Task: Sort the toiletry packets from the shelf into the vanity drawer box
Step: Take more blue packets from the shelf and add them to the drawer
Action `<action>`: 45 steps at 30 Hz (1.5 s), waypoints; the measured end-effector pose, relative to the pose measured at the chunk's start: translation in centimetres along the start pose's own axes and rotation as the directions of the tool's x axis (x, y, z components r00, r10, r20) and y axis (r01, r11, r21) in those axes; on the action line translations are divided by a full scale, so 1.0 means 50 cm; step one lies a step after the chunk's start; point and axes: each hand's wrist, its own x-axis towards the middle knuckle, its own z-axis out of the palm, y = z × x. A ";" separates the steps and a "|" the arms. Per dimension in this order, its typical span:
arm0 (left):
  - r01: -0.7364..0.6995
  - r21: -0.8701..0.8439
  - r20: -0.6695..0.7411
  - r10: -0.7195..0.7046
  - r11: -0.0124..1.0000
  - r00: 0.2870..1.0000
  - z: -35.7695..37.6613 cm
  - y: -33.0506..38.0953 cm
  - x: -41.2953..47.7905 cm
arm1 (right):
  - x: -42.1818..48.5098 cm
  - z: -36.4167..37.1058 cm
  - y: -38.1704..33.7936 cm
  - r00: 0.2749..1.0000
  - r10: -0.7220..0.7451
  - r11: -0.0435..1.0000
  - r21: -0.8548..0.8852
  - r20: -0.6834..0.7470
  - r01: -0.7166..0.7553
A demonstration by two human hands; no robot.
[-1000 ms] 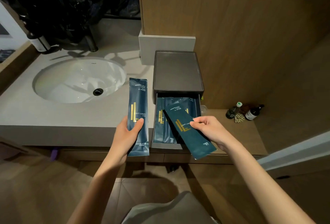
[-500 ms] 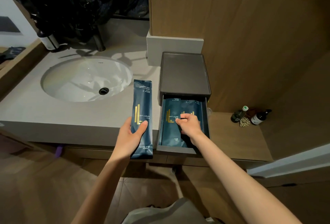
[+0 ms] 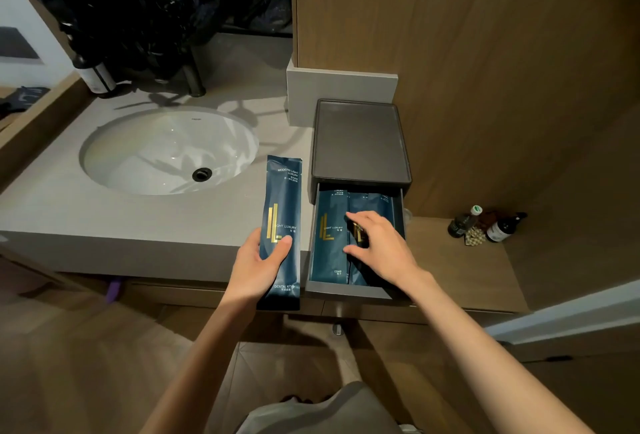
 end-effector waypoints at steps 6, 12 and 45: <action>0.010 -0.002 0.003 -0.010 1.000 1.000 0.006 0.001 -0.002 | -0.007 -0.005 0.016 0.952 -0.033 0.979 -0.181 0.304 0.092; -0.016 0.011 0.011 0.015 1.000 1.000 0.004 0.000 -0.002 | 0.001 0.012 0.009 0.946 -0.008 0.976 -0.204 0.325 0.078; -0.193 0.551 0.078 0.180 0.812 0.980 0.126 -0.031 0.117 | -0.117 -0.128 0.012 0.883 0.398 0.505 0.743 0.251 -0.439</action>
